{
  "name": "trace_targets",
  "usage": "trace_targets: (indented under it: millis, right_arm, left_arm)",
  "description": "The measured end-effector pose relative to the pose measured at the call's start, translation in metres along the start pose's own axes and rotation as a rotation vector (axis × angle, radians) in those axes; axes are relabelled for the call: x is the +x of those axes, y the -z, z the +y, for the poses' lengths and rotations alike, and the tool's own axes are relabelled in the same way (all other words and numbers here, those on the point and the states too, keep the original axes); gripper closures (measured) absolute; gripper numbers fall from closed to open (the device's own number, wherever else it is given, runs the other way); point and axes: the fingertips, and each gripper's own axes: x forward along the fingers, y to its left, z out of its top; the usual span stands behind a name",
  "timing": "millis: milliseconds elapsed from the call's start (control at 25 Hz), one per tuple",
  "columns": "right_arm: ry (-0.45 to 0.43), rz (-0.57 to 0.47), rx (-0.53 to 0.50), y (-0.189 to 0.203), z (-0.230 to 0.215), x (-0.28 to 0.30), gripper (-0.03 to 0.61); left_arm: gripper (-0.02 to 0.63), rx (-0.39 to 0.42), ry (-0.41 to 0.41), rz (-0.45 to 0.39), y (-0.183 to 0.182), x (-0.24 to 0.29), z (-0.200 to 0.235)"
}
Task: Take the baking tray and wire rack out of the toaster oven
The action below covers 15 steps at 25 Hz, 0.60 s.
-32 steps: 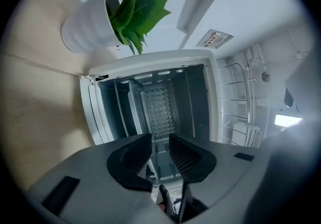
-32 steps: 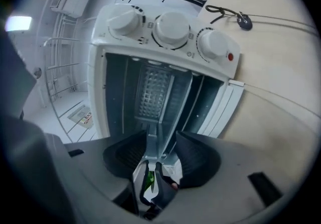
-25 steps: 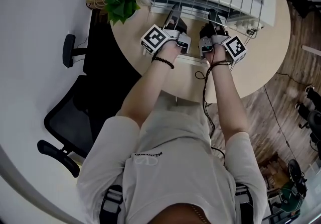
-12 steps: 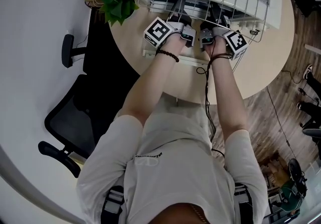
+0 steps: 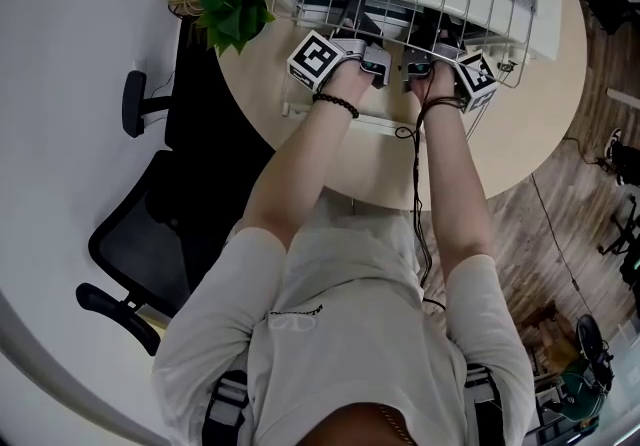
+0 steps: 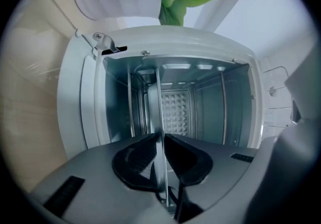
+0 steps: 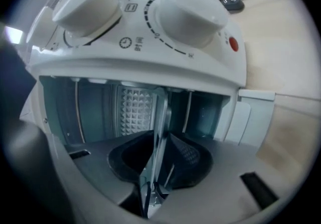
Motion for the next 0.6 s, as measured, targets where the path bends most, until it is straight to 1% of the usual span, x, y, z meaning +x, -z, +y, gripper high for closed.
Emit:
trace_targets:
  millis: [40,80,240,440,600]
  right_arm:
    - [0.001,0.001,-0.001,0.000,0.000,0.000,0.498]
    - [-0.002,0.002,-0.001,0.000,0.000,0.001,0.506]
    - [-0.016,0.001,0.015,0.001,0.001,0.000,0.511]
    - [-0.008,0.011,0.015,0.004,-0.004,-0.006,0.515]
    - [0.011,0.045,-0.012,0.014,-0.004,-0.026,0.514]
  left_arm:
    - [0.560,-0.011,0.006,-0.004,0.000,0.000,0.000]
    - [0.563,-0.021,0.013,-0.008,0.000,0.000,-0.001]
    - [0.603,-0.033,0.038,-0.012,0.000,-0.001,-0.004]
    - [0.607,-0.044,0.049,-0.016,0.001,-0.009,-0.006]
    - [0.607,-0.037,0.046,-0.018,0.006,-0.030,-0.008]
